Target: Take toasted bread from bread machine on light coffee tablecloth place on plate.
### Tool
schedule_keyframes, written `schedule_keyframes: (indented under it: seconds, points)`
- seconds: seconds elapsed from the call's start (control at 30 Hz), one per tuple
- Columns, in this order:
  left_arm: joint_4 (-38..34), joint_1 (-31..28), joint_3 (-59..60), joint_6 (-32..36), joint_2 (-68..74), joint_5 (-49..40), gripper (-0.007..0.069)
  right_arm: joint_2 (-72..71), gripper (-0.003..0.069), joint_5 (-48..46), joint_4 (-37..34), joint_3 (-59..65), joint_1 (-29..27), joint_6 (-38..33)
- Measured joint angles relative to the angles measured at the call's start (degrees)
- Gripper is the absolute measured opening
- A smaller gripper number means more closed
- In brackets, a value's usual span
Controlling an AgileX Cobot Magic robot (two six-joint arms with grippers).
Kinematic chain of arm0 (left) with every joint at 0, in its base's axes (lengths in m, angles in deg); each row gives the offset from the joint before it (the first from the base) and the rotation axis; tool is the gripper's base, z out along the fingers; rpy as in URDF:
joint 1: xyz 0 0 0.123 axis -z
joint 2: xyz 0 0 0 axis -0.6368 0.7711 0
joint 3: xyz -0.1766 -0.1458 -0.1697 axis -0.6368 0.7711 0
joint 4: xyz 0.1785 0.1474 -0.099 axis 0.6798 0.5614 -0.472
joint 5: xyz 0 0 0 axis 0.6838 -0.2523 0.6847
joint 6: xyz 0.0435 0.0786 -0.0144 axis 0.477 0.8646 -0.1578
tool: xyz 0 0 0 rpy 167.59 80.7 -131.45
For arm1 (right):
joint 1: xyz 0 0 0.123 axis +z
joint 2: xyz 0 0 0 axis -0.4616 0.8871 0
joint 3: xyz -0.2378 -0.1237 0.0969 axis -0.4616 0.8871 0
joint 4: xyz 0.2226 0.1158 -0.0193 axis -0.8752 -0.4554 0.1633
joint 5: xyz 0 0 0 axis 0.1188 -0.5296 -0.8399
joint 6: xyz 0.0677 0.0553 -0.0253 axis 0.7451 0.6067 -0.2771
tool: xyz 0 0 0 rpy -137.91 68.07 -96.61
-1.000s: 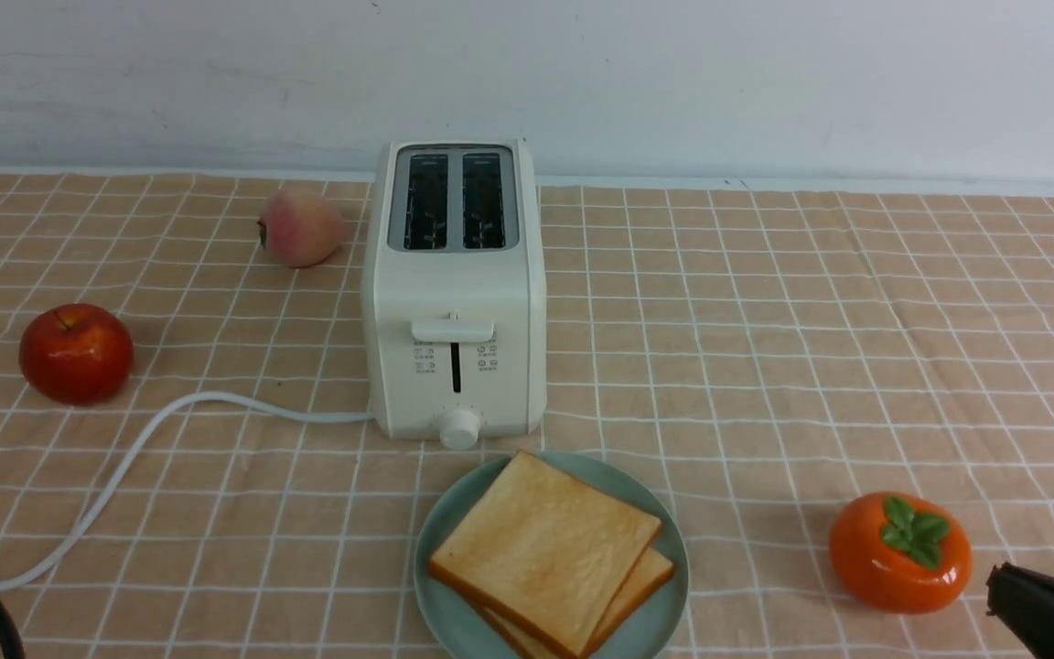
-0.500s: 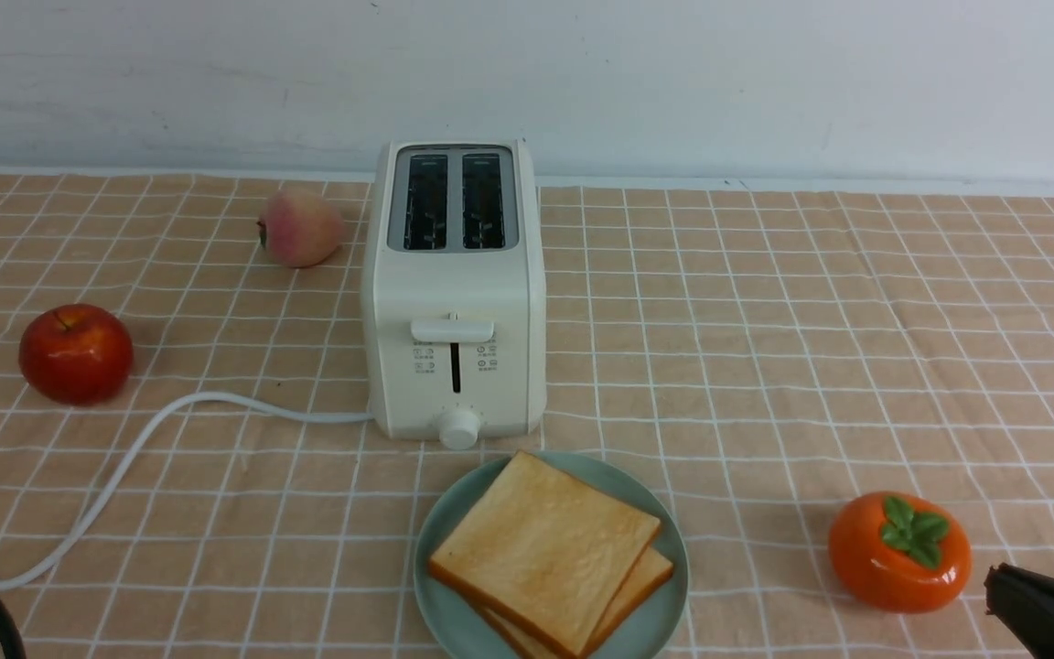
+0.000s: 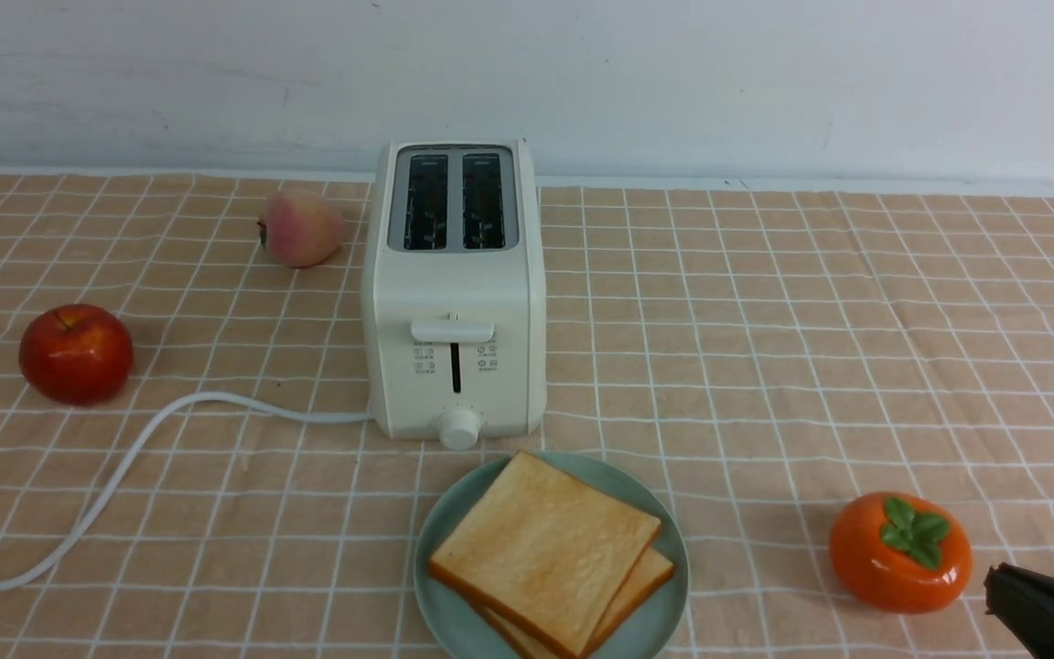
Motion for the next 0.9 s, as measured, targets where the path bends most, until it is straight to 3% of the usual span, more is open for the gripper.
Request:
schedule_keyframes:
  seconds: [0.27, 0.37, 0.43, 0.6, 0.9]
  points:
    - [1.1, -9.0, 7.4, 13.6, -13.8, 7.0, -0.0006, 0.0, 0.0008, 0.0, 0.0, 0.0, 0.0, 0.0]
    - [-1.2, -13.3, 17.5, 25.0, -19.0, 16.8, -0.0003, 0.0, 0.0013, 0.0, 0.0, 0.0, 0.0, 0.0]
    - [-3.5, -14.3, 24.2, 28.4, -19.4, 22.0, -0.0003, 0.0, 0.0014, 0.0, 0.0, 0.0, 0.0, 0.0]
    - [-8.5, -14.5, 31.0, 30.7, -19.4, 24.0, 0.0001, 0.0, 0.0019, 0.1, 0.1, 0.0, 0.0, 0.0]
    - [-9.0, -14.6, 31.2, 31.8, -19.4, 23.4, 0.0004, 0.0, 0.0031, 0.1, 0.1, 0.0, 0.0, 0.0]
